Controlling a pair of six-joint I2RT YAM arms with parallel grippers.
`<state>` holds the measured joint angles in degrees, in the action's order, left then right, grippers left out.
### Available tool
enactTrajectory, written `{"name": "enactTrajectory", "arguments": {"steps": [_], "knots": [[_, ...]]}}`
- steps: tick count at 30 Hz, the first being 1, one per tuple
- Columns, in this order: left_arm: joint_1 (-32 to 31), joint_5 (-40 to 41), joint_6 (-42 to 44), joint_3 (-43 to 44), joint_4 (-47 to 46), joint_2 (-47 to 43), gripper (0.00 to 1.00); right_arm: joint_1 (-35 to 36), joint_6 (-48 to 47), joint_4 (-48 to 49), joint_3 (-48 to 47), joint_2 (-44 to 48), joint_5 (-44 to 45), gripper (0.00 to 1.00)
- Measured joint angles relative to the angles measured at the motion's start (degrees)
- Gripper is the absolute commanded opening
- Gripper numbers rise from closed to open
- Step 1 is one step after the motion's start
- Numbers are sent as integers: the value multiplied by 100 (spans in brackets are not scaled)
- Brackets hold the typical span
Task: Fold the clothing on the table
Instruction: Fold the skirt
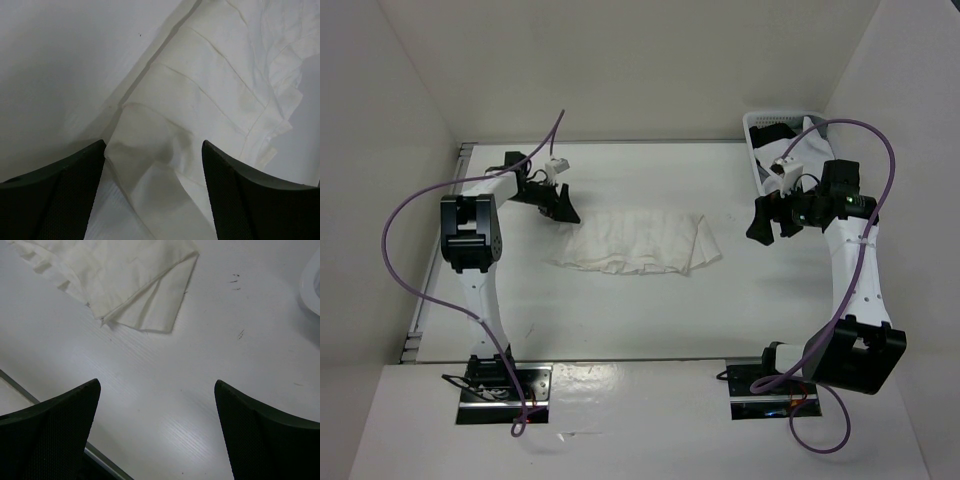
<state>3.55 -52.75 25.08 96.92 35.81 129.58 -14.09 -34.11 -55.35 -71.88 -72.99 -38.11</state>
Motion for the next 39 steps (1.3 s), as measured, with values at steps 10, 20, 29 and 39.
{"name": "enactTrajectory", "arguments": {"steps": [10, 20, 29, 39], "knots": [[-20, 146, -188, 33, -42, 221, 5, 0, 26, -4, 31, -2, -31, 99], [-83, 376, -885, -289, -334, 20, 0, 17, 66, 4, 33, -160, -72, 99], [280, 1191, -2050, -1408, -1016, -809, 0, 535, 382, 271, -26, -1353, 7, 99], [511, 2017, -2575, -1788, -1261, -1314, 0, 1602, 538, 372, -1523, -3550, -111, 99]]}}
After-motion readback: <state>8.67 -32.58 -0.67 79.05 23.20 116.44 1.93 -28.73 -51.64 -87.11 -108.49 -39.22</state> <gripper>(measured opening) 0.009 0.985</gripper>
